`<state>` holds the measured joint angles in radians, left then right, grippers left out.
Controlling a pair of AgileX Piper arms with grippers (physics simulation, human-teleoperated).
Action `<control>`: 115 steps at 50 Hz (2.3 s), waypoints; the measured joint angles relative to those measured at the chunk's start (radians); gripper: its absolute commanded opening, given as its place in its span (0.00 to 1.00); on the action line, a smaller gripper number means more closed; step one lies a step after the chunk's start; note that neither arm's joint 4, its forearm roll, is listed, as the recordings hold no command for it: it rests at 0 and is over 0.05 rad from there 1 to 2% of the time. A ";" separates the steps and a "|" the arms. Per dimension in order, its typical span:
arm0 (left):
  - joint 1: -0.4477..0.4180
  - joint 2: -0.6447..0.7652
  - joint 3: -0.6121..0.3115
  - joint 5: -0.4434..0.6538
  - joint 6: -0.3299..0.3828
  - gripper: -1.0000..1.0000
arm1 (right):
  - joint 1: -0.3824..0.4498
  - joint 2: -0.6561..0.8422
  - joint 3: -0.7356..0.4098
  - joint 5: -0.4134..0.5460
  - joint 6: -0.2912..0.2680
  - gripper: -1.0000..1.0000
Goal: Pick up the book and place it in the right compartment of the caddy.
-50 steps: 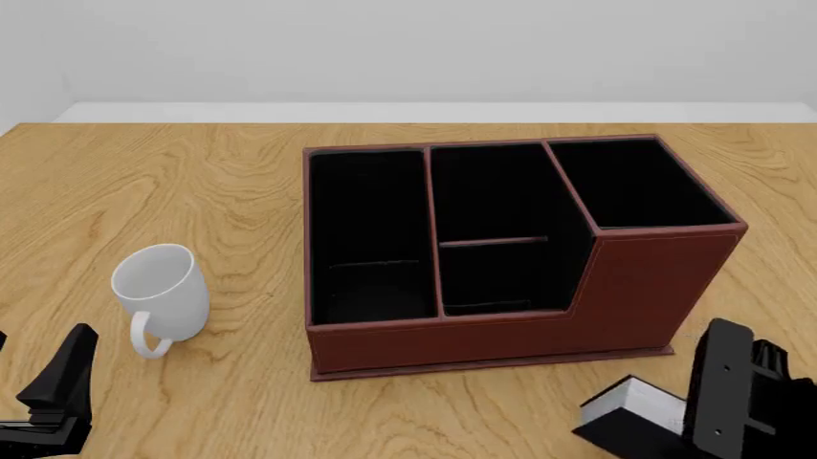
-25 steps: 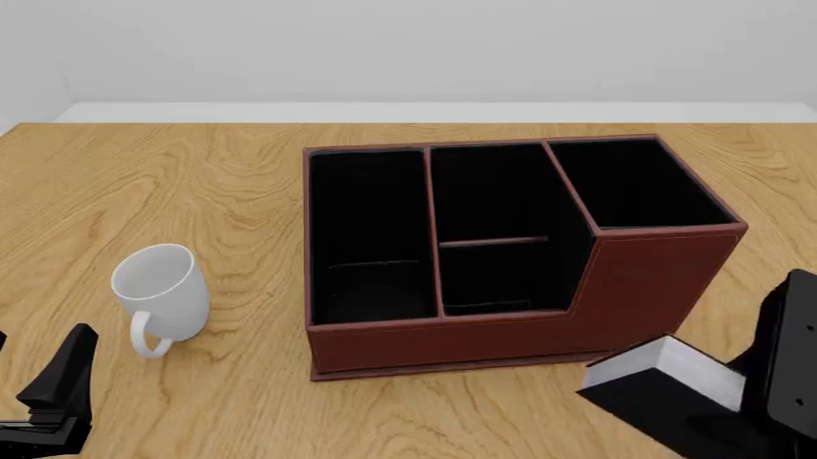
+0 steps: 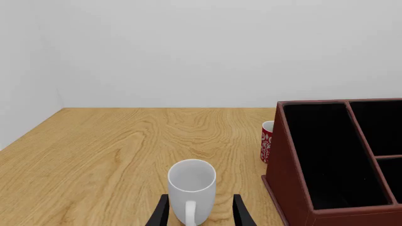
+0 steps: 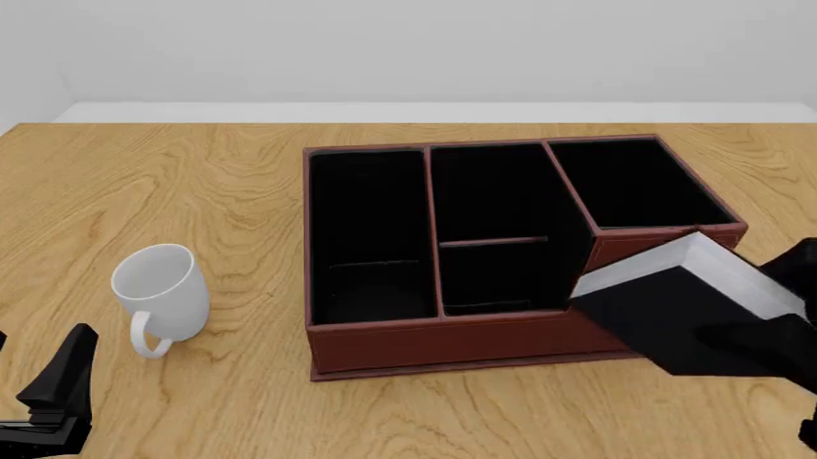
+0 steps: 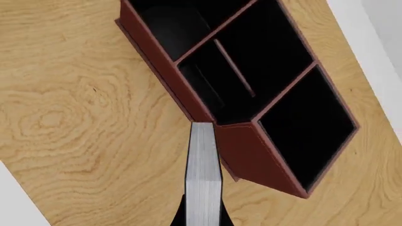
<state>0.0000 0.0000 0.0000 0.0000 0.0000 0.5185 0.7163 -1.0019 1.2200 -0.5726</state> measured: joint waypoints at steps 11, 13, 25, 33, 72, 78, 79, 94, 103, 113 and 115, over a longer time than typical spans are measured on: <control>0.000 0.000 0.000 0.000 0.000 1.00 | -0.008 0.020 -0.089 0.000 -0.026 0.00; 0.000 0.000 0.000 0.000 0.000 1.00 | -0.013 0.023 -0.102 0.000 -0.036 0.00; 0.000 0.000 0.000 0.000 0.000 1.00 | -0.060 0.042 -0.188 0.000 -0.114 0.00; 0.000 0.000 0.000 0.000 0.000 1.00 | -0.092 0.064 -0.244 0.000 -0.160 0.00; 0.000 0.000 0.000 0.000 0.000 1.00 | -0.207 0.297 -0.507 0.000 -0.244 0.00; 0.000 0.000 0.000 0.000 0.000 1.00 | -0.211 0.339 -0.546 0.000 -0.242 0.00; 0.000 0.000 0.000 0.000 0.000 1.00 | -0.211 0.345 -0.551 0.000 -0.241 0.00; 0.000 0.000 0.000 0.000 0.000 1.00 | -0.229 0.429 -0.621 0.000 -0.230 0.00; 0.000 0.000 0.000 0.000 0.000 1.00 | -0.250 0.458 -0.622 -0.018 -0.210 0.00; 0.000 0.000 0.000 0.000 0.000 1.00 | -0.277 0.469 -0.578 -0.054 -0.200 0.00; 0.000 0.000 0.000 0.000 0.000 1.00 | -0.282 0.470 -0.568 -0.063 -0.198 0.00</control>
<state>0.0000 0.0000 0.0000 0.0000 0.0000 0.2363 1.1864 -1.5696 1.1572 -0.7703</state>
